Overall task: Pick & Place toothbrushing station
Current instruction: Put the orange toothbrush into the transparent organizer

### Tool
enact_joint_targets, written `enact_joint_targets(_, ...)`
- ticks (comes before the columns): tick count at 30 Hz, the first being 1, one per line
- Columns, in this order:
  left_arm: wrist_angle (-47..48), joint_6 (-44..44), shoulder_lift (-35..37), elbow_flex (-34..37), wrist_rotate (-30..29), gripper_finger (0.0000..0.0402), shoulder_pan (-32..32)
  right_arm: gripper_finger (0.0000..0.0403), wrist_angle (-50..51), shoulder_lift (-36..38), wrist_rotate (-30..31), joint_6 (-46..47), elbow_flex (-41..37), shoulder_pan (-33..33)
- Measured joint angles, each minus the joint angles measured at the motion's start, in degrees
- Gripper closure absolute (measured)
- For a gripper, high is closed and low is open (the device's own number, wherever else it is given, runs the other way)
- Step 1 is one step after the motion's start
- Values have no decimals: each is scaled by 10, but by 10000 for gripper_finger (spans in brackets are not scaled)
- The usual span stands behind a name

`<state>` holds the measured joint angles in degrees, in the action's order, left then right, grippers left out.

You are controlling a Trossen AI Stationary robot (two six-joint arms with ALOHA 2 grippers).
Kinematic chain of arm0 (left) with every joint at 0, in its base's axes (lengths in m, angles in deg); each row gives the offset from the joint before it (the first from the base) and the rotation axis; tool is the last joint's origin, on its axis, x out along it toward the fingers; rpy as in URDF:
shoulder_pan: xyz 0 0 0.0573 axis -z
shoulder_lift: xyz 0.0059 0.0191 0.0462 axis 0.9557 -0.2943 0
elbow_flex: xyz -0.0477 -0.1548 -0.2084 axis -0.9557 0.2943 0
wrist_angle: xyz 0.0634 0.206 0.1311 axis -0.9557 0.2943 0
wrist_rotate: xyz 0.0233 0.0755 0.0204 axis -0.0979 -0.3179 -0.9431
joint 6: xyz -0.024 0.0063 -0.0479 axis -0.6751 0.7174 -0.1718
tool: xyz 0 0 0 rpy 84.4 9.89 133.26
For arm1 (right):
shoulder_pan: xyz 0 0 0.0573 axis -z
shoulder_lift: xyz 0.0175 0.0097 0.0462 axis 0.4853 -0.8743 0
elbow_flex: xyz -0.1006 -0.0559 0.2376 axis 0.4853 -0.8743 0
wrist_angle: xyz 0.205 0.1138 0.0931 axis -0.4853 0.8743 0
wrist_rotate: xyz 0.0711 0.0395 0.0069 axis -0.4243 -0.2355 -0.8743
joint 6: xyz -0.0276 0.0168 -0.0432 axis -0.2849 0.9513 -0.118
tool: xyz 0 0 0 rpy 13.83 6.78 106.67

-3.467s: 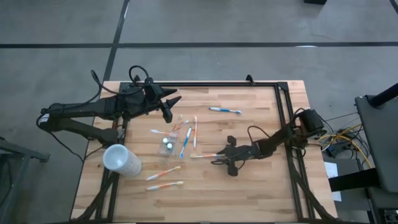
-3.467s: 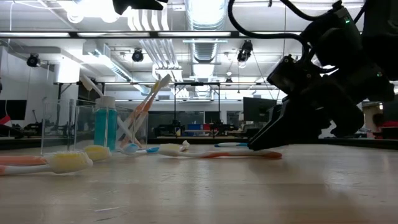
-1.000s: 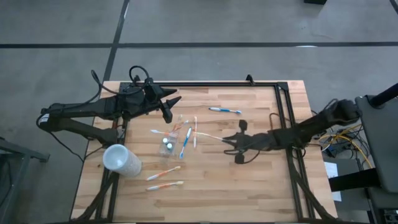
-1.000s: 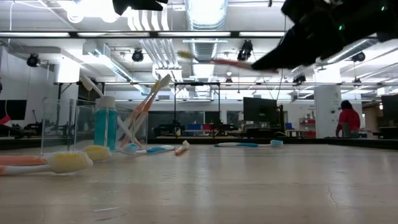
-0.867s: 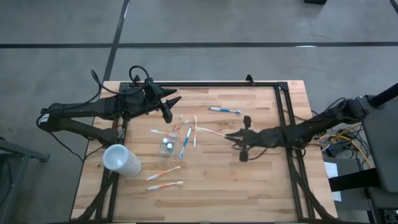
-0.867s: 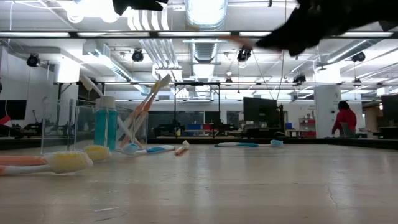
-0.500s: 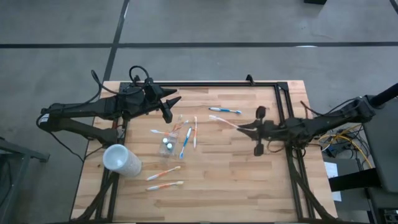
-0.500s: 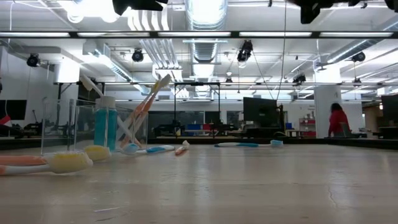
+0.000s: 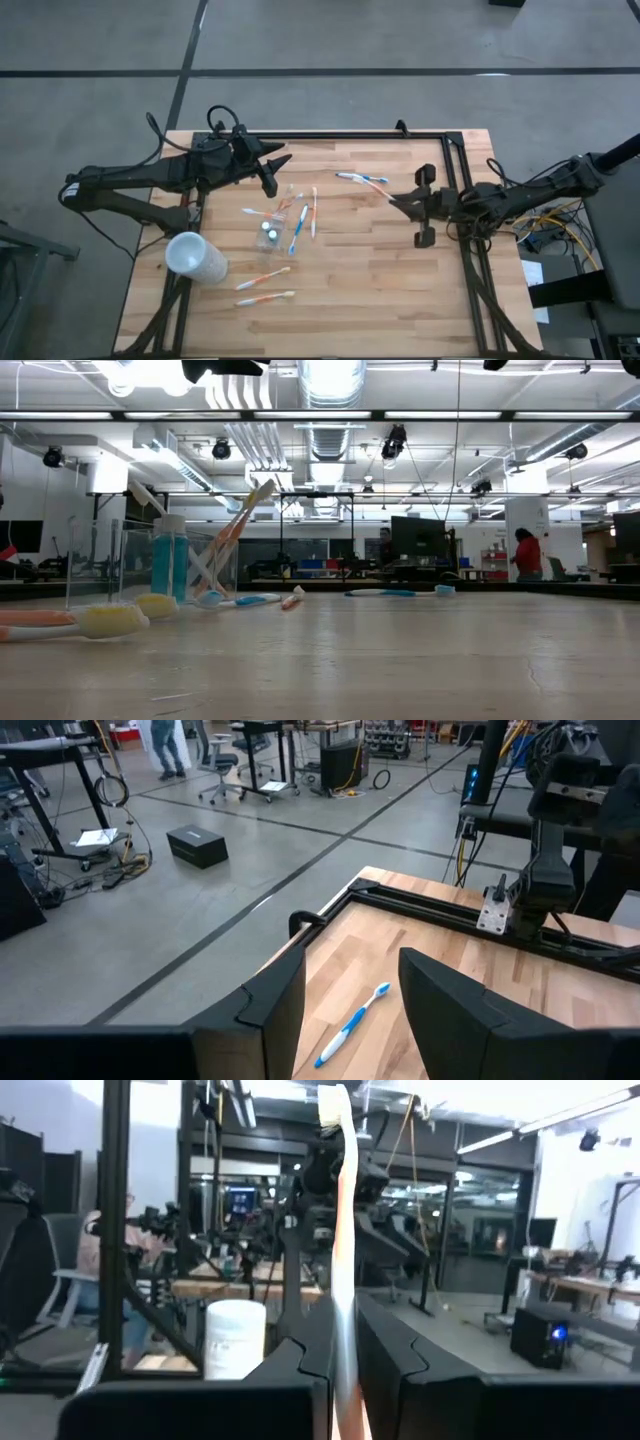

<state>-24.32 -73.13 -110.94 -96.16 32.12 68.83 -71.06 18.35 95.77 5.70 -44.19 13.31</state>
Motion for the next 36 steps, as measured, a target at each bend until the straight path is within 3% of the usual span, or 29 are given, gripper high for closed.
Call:
enact_joint_targets(7,-1,1,-2,0,0,234,0,385,-8,-25,1,-18,0,7)
enact_joint_targets(12,-1,-54,-16,0,7,234,0,385,-14,-38,5,-13,0,19)
enact_joint_targets(25,-7,-55,-27,0,7,234,0,385,-22,-34,13,-31,0,22)
enact_joint_targets(30,-30,-111,-28,0,13,234,0,385,-22,-34,13,-37,0,22)
enact_joint_targets(33,-84,-54,-28,0,78,234,0,385,-22,-34,13,-39,0,22)
enact_joint_targets(36,-219,40,-35,14,218,234,4,385,-23,-34,13,-39,0,22)
